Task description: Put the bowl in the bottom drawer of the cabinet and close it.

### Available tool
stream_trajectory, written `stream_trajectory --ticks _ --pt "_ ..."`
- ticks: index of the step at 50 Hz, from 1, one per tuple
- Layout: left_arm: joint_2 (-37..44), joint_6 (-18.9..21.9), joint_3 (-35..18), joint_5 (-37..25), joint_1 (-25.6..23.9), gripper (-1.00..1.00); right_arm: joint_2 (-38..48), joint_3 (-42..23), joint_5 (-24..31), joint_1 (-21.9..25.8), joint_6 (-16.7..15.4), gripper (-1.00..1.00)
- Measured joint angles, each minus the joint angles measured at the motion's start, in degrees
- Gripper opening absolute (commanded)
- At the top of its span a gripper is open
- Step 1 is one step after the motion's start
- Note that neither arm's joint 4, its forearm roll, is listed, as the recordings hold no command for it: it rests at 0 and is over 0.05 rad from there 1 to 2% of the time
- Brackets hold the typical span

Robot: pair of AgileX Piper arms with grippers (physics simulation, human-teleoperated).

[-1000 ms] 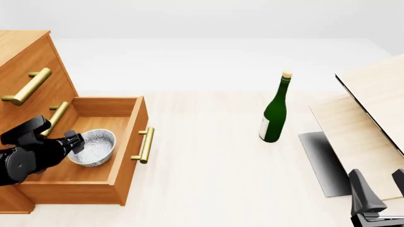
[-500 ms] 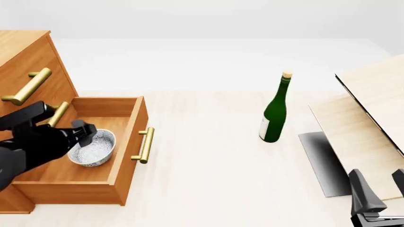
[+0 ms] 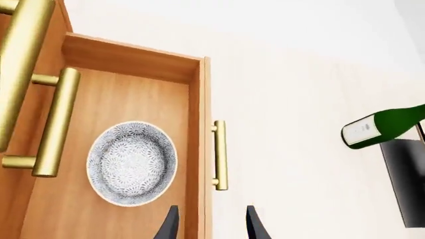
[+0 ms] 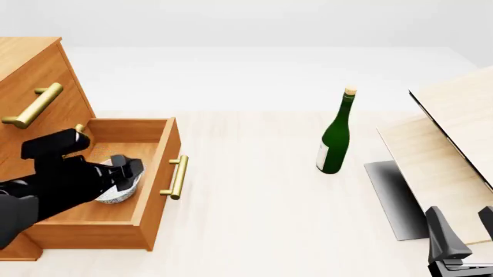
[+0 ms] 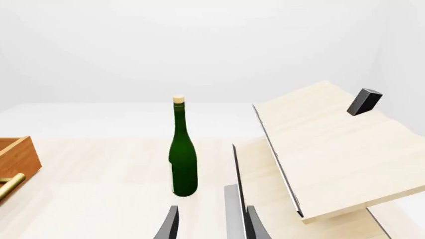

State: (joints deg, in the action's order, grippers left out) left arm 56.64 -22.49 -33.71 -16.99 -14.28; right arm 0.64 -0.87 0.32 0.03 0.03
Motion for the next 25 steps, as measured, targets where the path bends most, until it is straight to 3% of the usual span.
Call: stream_trajectory --ticks 25 --pt "2.0 1.9 -1.8 -0.1 -12.6 1.0 0.0 0.0 0.0 0.0 0.0 1.0"
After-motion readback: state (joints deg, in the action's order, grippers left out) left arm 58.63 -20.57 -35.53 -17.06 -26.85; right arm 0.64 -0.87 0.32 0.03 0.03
